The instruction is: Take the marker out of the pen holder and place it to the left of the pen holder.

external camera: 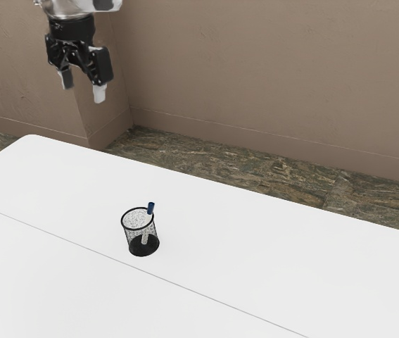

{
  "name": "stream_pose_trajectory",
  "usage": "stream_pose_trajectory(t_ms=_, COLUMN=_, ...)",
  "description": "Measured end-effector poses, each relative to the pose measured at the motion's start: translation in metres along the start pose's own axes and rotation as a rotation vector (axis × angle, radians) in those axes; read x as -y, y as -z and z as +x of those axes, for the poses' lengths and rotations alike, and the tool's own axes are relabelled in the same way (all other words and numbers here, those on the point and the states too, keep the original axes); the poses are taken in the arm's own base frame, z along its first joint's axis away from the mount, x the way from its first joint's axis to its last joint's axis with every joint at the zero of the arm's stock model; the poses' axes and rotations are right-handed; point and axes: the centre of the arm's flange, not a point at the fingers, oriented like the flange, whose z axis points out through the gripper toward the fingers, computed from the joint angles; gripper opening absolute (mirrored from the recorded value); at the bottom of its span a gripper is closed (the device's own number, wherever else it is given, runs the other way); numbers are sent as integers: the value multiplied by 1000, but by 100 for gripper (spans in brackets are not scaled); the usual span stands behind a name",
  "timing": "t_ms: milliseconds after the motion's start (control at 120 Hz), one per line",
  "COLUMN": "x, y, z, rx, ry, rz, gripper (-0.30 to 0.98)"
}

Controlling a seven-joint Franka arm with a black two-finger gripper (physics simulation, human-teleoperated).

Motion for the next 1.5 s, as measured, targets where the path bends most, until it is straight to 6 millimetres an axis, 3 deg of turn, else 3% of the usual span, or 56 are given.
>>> stream_pose_trajectory(t_ms=75, x=1, y=-33, z=4, rx=34, ry=3, rz=-33, gripper=69)
stream_pose_trajectory(t_ms=150, x=4, y=-42, z=10, rx=15, ry=4, rz=-53, gripper=69)
stream_pose_trajectory(t_ms=183, x=5, y=-56, z=17, rx=17, ry=1, rz=-49, gripper=69)
stream_pose_trajectory(t_ms=233, x=5, y=-108, z=52, rx=72, ry=-1, rz=-45, gripper=69)
stream_pose_trajectory(t_ms=300, x=17, y=-186, z=119, rx=141, ry=31, rz=-1, gripper=69)
stream_pose_trajectory(t_ms=367, x=21, y=-247, z=157, rx=195, ry=72, rz=32, gripper=69)
stream_pose_trajectory(t_ms=442, x=25, y=-297, z=193, rx=213, ry=115, rz=55, gripper=69)
stream_pose_trajectory(t_ms=500, x=21, y=-320, z=209, rx=210, ry=142, rz=55, gripper=69)
stream_pose_trajectory(t_ms=625, x=14, y=-337, z=220, rx=195, ry=208, rz=38, gripper=69)
stream_pose_trajectory(t_ms=917, x=-24, y=-346, z=223, rx=185, ry=412, rz=50, gripper=69)
stream_pose_trajectory(t_ms=1142, x=-25, y=-359, z=193, rx=204, ry=519, rz=99, gripper=69)
stream_pose_trajectory(t_ms=1367, x=-32, y=-347, z=178, rx=168, ry=495, rz=140, gripper=69)
stream_pose_trajectory(t_ms=1500, x=-35, y=-361, z=161, rx=183, ry=467, rz=144, gripper=69)
